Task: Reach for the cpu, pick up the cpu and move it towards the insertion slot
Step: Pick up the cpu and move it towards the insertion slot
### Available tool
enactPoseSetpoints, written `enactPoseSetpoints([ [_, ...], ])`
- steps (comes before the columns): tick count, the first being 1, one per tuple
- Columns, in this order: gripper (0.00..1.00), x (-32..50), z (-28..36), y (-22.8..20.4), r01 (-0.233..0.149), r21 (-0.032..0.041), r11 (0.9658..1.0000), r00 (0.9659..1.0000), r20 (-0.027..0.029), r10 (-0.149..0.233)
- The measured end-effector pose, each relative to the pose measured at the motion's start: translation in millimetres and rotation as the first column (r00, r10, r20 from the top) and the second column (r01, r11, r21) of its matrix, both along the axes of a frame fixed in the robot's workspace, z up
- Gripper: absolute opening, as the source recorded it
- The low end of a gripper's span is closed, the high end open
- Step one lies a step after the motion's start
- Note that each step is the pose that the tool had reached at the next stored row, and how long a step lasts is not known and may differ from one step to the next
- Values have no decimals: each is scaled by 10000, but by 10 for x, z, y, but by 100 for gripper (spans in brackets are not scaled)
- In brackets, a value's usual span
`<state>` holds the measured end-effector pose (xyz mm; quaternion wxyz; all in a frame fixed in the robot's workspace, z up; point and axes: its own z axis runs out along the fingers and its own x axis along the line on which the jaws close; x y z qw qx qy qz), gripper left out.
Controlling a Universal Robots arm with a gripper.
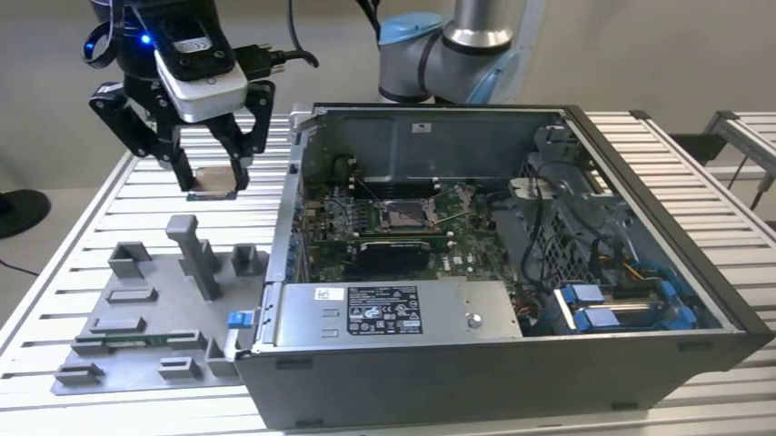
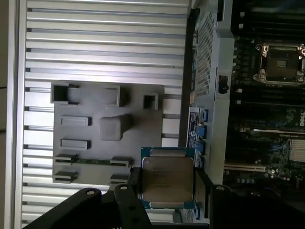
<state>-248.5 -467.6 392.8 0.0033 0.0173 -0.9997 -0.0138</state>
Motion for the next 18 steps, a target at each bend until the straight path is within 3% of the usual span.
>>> enactPoseSetpoints([
  [18,0,540,0,0,15,-1,10000,10000,-8,-15],
])
